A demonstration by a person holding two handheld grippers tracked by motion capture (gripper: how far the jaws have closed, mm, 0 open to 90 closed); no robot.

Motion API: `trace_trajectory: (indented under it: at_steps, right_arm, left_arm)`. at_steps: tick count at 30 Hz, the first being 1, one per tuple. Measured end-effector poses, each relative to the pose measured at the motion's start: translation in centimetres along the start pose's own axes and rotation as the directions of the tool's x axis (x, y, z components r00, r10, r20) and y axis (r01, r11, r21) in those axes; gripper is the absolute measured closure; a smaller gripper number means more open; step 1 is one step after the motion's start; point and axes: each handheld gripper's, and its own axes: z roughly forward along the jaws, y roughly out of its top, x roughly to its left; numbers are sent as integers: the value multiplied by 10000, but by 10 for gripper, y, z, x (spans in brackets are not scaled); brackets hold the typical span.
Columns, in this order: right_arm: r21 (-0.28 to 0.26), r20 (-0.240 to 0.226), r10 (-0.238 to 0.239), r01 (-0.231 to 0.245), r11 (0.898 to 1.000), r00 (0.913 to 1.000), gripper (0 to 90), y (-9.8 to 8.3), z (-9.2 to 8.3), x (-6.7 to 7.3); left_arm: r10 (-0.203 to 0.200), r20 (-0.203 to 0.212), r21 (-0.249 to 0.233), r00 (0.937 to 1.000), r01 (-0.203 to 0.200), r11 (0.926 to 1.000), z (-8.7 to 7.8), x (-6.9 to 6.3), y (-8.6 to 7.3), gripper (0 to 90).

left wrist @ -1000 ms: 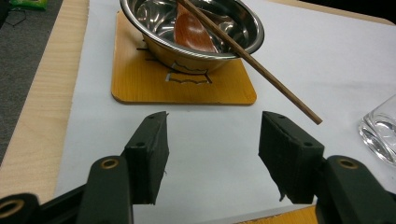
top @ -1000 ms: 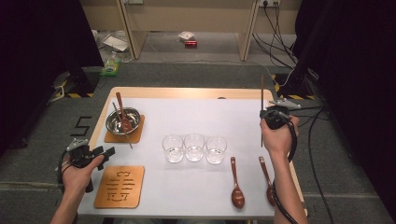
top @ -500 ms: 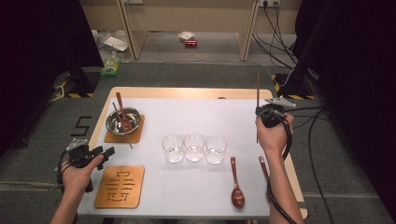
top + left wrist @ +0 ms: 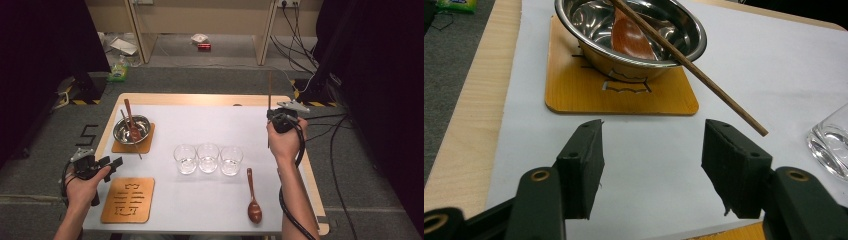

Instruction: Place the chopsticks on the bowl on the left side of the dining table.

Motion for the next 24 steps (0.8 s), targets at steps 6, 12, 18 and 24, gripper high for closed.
trace_trajectory:
  at_steps: [6,12,18,24]
  right_arm:
    - [-91,-132,-35,33,10000,9999,858,2,3,7]
    - [-202,-246,1,-6,9998,9997,858,4,6,14]
    - [-325,-359,-6,-6,9995,9994,858,7,8,20]
    - [-402,-458,18,-36,9992,9989,858,9,10,27]
  left_arm:
    - [8,-29,13,10000,-8,10000,0,0,0,412]
    - [7,16,0,10000,-7,10000,0,0,0,411]
    - [10,21,15,10000,-10,10000,1,0,0,410]
    - [10,-25,14,10000,-10,10000,1,-1,0,409]
